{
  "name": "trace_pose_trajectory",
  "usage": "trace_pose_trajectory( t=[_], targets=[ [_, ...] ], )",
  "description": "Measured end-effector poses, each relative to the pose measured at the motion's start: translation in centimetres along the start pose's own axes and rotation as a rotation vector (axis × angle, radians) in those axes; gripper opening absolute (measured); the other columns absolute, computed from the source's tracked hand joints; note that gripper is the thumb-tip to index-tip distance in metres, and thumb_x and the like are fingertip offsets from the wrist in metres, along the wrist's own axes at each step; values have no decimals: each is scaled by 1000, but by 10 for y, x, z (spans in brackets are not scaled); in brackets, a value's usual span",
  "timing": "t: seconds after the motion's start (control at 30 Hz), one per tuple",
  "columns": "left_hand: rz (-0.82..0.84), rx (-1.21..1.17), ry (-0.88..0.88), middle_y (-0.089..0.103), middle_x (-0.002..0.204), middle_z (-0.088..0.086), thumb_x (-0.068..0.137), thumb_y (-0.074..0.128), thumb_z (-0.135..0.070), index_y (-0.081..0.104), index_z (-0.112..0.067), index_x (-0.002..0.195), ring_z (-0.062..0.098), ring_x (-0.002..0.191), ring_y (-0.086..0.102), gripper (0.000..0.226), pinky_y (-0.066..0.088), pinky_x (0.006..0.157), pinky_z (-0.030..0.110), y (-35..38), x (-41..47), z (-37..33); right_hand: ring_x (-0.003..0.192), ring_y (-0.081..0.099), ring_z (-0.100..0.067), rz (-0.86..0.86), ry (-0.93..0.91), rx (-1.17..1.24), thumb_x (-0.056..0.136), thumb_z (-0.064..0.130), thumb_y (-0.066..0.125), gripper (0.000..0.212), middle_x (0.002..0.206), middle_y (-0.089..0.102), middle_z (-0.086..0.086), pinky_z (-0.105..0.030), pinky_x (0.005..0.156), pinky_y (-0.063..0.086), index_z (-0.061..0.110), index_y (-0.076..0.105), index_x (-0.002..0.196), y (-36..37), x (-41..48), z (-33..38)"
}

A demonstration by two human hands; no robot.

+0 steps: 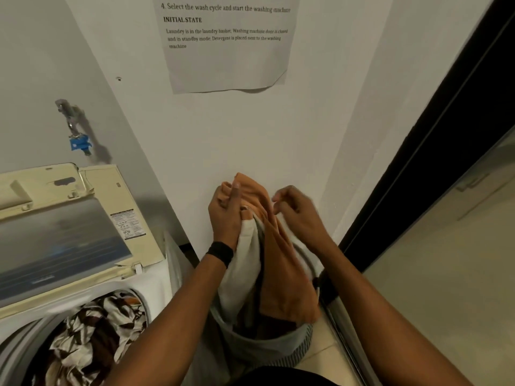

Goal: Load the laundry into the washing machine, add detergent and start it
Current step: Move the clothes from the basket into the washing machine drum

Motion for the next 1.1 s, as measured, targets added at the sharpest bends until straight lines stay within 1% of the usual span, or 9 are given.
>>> trace_pose_trajectory(
  t=[0.07,0.2,0.27,0.37,0.43,0.63,0.77,0.97,1.1],
  targets=[
    [-27,-13,5,54,70,-5,104,59,-33,51,-20,75,-1,59,49,33,46,64,14,0,2,-2,86,66,-14,141,13,-89,96,33,64,17,102,67,6,-27,75,54,25,59,110,22,-8,-22],
    [-45,-14,-3,54,69,-6,104,59,-33,50,-21,74,-3,58,50,33,45,61,12,-5,2,-5,125,51,-9,128,126,-247,85,69,65,79,144,47,14,-32,104,47,34,32,148,64,-48,-94],
    [-27,2,2,53,68,-6,103,60,-34,50,-20,73,-1,59,49,35,46,62,15,-7,1,-5,126,55,-11,77,124,-216,95,55,60,56,143,52,12,-38,106,50,43,37,144,67,-56,-116],
    [-33,13,11,50,69,0,102,62,-36,50,-14,76,5,63,48,36,46,65,21,-18,7,-2,87,65,-8,31,93,-223,97,32,60,10,96,70,7,-36,76,53,33,64,106,40,-42,-97],
    [-34,2,15,50,70,2,102,63,-35,50,-13,77,7,66,49,36,46,67,22,-23,11,-1,72,62,-17,-34,39,-140,96,33,62,20,78,66,-4,-44,67,50,15,66,89,15,-29,-60],
    [275,-2,95,68,88,-9,105,54,-24,61,-13,97,8,82,63,15,52,79,30,-3,-1,-11,83,68,-10,-24,-152,55,98,23,68,7,87,72,7,-27,76,56,18,72,93,7,23,40],
    [501,-16,41,63,133,-3,86,65,-46,47,-17,144,6,119,64,67,55,92,22,7,-8,-17,85,70,-12,18,-75,85,96,29,70,13,88,74,5,-30,80,56,18,75,91,22,34,29],
    [332,-69,-23,70,108,24,92,76,-20,67,-4,116,41,101,68,30,57,91,60,1,-6,-6,106,70,-8,56,-52,223,105,31,56,27,113,75,6,-31,96,57,19,70,125,18,15,21],
    [194,-129,-69,71,107,19,92,74,-12,68,-3,113,22,95,70,23,57,85,35,0,3,-16,143,37,1,26,-84,-23,80,40,85,101,159,34,11,-21,115,36,27,23,159,24,-23,-34]
  ],
)
Point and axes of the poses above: each hand's wrist, its own x-axis towards the middle knuckle, its own y-axis out of the palm, z = x × y, the point moved 3 cm from there along x, towards the middle knuckle
